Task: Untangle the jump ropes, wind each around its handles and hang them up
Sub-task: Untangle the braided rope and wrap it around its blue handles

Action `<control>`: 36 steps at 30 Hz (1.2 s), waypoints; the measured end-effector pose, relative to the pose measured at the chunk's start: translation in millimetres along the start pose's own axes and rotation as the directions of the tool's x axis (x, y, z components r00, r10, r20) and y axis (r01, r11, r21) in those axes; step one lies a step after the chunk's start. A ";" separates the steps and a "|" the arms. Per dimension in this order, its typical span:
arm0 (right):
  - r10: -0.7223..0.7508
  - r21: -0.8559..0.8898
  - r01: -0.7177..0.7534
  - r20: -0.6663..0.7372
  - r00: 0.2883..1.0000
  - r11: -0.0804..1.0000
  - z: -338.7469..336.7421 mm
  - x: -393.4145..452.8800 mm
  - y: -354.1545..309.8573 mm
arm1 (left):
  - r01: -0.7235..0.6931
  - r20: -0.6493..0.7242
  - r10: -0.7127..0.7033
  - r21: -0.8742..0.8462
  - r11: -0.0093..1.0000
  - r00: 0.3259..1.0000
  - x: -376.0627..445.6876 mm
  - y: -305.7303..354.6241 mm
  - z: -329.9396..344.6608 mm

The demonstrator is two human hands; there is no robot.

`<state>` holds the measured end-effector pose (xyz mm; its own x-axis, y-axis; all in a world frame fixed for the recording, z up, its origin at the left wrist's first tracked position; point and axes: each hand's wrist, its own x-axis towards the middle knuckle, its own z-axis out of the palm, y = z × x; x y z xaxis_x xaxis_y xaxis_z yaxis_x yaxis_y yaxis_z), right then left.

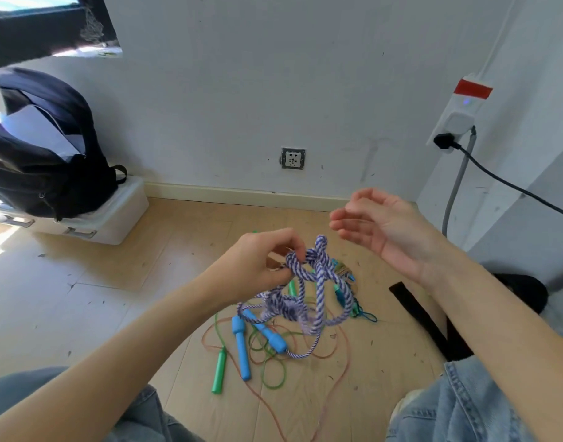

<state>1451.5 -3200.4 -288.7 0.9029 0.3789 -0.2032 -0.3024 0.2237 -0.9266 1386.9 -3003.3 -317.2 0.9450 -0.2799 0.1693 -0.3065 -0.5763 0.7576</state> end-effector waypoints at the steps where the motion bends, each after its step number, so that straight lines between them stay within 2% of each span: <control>1: 0.000 -0.134 0.005 0.038 0.999 0.991 1.7 -1.0 1.6 | 0.000 -0.025 0.000 0.001 1.000 1.000 -0.3 0.3 0.1; 3: 0.056 -0.375 -0.003 0.131 0.990 0.927 8.4 -4.3 12.2 | 0.001 -0.077 -0.003 -0.018 1.000 0.997 -0.7 2.7 -0.6; 4: 0.077 -0.425 -0.004 0.156 0.985 0.905 12.3 -5.6 17.1 | 0.013 -0.092 -0.016 -0.035 0.999 0.996 -0.3 3.8 -0.8; 6: 0.017 -0.442 0.056 0.160 0.987 0.895 17.1 -5.6 19.9 | 0.067 -0.070 -0.077 -0.137 0.988 0.995 1.1 5.7 -3.3; 7: -0.041 -0.453 0.105 0.148 0.988 0.885 18.1 -5.3 18.1 | 0.106 -0.034 -0.118 -0.250 0.963 0.992 1.8 6.3 -5.3; 9: -0.146 -0.520 0.213 0.167 0.975 0.827 18.0 -4.3 16.1 | 0.215 0.049 -0.221 -0.502 0.838 0.974 2.8 9.6 -9.8; 10: -0.178 -0.579 0.264 0.202 0.963 0.771 18.9 -4.5 17.1 | 0.256 0.064 -0.266 -0.555 0.792 0.962 3.4 10.1 -10.0; 12: -0.196 -0.687 0.327 0.264 0.944 0.649 23.5 -5.1 23.2 | 0.302 0.011 -0.334 -0.452 0.839 0.943 5.4 9.0 -7.4; 14: -0.218 -0.711 0.329 0.246 0.944 0.622 26.8 -4.5 27.3 | 0.342 -0.013 -0.373 -0.370 0.864 0.928 8.0 9.3 -5.3; 16: -0.271 -0.692 0.329 0.195 0.942 0.643 26.9 -2.3 29.4 | 0.380 0.017 -0.407 -0.395 0.837 0.913 11.0 9.1 -5.6; 20: -0.390 -0.724 0.330 0.092 0.916 0.605 29.3 1.2 31.2 | 0.412 0.054 -0.446 -0.494 0.766 0.894 14.4 5.7 -7.0; 23: -0.462 -0.735 0.360 0.071 0.884 0.574 28.6 1.5 27.2 | 0.444 0.095 -0.507 -0.637 0.630 0.856 15.2 3.0 -7.6; 25: -0.440 -0.711 0.349 0.061 0.896 0.610 27.3 2.3 24.5 | 0.439 0.097 -0.551 -0.724 0.532 0.828 16.3 -0.7 -13.4; 26: -0.417 -0.655 0.328 0.023 0.909 0.680 26.0 3.7 22.9 | 0.430 0.085 -0.567 -0.744 0.511 0.820 17.0 -2.4 -16.4; 27: -0.380 -0.551 0.303 -0.029 0.924 0.777 24.9 4.3 20.3 | 0.427 0.060 -0.571 -0.729 0.535 0.818 17.3 -4.4 -18.3; 29: -0.267 -0.248 0.240 -0.081 0.960 0.939 23.3 3.8 16.3 | 0.450 -0.001 -0.541 -0.555 0.700 0.841 16.2 -6.6 -14.8; 31: -0.144 -0.045 0.144 0.004 0.990 0.989 22.8 1.5 15.0 | 0.465 0.012 -0.478 -0.252 0.848 0.878 13.5 -8.0 -3.7; 33: -0.049 -0.059 0.059 0.147 0.988 0.997 22.9 -2.1 17.1 | 0.448 0.049 -0.445 -0.084 0.890 0.894 11.6 -10.1 5.5; 34: -0.008 -0.116 0.033 0.211 0.978 0.993 22.3 -3.2 17.6 | 0.452 0.040 -0.450 -0.105 0.886 0.892 12.3 -11.5 4.5; 36: 0.066 -0.344 0.043 0.301 0.951 0.938 20.8 -4.6 16.6 | 0.514 0.029 -0.539 -0.350 0.783 0.842 15.0 -12.3 -7.1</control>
<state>1436.0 -3179.8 -296.6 0.7469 0.6455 -0.1596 -0.1393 -0.0827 -0.9868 1405.6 -2995.0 -319.5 0.9573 0.0530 -0.2842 0.2856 -0.3262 0.9011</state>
